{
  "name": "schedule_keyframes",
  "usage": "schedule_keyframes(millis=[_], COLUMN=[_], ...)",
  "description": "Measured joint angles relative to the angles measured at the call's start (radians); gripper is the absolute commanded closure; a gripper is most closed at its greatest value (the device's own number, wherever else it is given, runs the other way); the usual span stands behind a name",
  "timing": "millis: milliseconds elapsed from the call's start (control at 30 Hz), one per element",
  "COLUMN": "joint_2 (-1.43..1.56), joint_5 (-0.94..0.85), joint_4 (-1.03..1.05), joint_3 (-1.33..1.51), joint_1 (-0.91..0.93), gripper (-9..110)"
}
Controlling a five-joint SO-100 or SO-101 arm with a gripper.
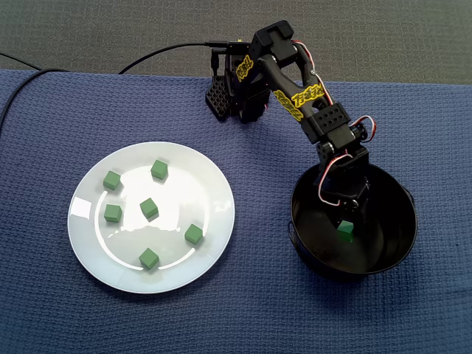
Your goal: Pick up the items on the white plate and put them in the black container.
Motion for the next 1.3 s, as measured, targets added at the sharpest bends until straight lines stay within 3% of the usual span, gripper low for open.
schedule_keyframes(millis=[167, 433, 800, 1067, 1300], joint_2=[0.0, 0.101, 0.296, 0.233, 0.063], joint_5=[-0.006, -0.101, -0.347, -0.647, -0.881], joint_4=[0.0, 0.328, 0.787, 0.795, 0.69], joint_3=[0.015, -0.206, -0.643, -0.618, -0.48], joint_1=[0.0, 0.043, 0.48, 0.853, 0.937], gripper=[66, 64, 63, 62, 60])
